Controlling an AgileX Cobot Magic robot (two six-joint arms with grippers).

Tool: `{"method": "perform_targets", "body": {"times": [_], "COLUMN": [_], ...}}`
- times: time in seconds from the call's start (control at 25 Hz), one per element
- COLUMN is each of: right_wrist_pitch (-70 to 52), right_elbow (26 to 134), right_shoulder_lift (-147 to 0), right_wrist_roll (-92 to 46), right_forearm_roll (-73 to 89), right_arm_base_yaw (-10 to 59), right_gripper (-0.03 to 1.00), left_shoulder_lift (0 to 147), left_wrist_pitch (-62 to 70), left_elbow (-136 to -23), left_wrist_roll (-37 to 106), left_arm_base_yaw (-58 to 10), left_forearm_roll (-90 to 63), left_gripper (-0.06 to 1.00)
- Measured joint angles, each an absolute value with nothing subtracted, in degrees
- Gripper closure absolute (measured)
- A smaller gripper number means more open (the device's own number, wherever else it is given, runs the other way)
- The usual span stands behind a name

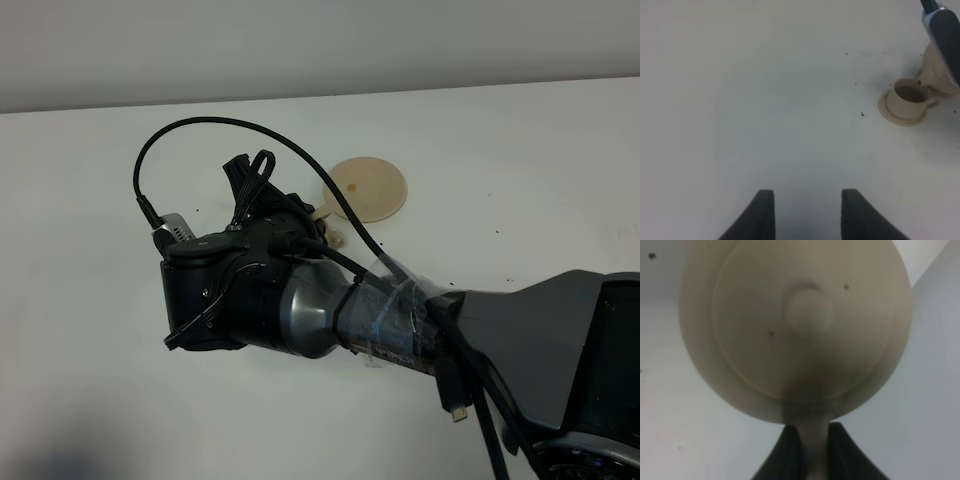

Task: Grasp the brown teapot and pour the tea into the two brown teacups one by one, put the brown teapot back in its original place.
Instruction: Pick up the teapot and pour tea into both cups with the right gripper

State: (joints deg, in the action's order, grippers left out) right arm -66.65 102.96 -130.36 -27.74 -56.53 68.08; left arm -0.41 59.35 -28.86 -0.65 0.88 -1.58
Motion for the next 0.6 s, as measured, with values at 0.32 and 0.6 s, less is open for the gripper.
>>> {"method": "perform_targets", "body": {"times": [0.32,0.6], "right_wrist_pitch": [-68.6,-68.9], "right_elbow": [103.0,103.0], "right_shoulder_lift": [-130.4,-130.0], "right_wrist_roll": [-23.9,-21.5], "right_forearm_roll": [-55.9,-53.4], "right_arm_base_yaw": [68.1,68.1], "right_gripper": [0.84,0.84], "left_shoulder_lift": [-0.4,-0.4], "left_wrist_pitch": [59.3,59.3], "left_elbow": [-28.9,-28.9], "left_wrist_roll": [-0.7,-0.7], "left_arm_base_yaw": [0.9,0.9], "left_forearm_roll": [-1.6,-1.6], "left_gripper": [0.58,0.58]}}
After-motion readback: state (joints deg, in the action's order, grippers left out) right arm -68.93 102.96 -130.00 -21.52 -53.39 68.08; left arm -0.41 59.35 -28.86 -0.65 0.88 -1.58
